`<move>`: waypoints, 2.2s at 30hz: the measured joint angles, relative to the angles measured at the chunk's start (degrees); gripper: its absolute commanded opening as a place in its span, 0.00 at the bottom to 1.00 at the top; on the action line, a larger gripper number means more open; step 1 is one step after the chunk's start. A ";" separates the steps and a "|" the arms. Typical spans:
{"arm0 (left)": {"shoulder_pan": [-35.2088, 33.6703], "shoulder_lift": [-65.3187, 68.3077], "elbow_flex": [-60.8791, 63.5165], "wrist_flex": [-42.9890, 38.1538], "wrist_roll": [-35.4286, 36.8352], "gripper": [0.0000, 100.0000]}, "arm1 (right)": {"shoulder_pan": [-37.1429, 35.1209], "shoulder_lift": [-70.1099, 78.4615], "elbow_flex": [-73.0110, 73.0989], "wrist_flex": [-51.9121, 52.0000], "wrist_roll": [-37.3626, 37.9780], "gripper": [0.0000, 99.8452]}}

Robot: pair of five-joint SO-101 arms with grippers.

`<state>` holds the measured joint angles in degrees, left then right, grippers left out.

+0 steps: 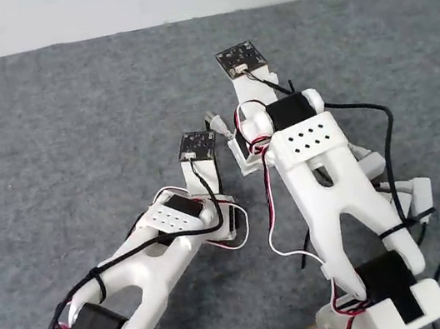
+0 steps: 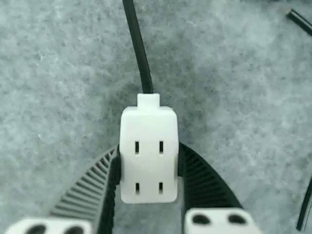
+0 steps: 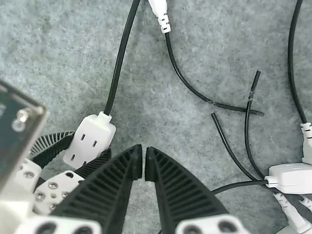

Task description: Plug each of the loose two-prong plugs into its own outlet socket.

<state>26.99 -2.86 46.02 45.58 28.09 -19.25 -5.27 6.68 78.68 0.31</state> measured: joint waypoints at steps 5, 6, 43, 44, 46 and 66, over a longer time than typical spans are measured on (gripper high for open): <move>-2.81 -0.09 -0.09 3.69 -0.44 0.01 | 0.00 0.00 0.35 -1.05 0.00 0.01; -3.78 -0.09 -0.09 3.78 -0.44 0.01 | 0.00 0.00 0.62 -1.41 0.00 0.01; -17.93 -16.62 2.46 17.58 -5.80 0.48 | -4.40 0.70 6.68 -10.29 2.37 0.01; -18.64 -16.62 2.46 17.58 -5.80 0.43 | -4.75 1.32 6.77 -11.16 2.99 0.01; -19.43 -16.62 2.46 17.58 -5.89 0.32 | -4.92 2.99 6.77 -13.27 4.04 0.01; -24.35 -16.62 2.46 9.14 -15.21 0.14 | -0.18 22.59 6.42 -40.44 21.01 0.12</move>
<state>2.64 -19.47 48.48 54.73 12.88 -19.43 17.32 13.10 38.24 21.32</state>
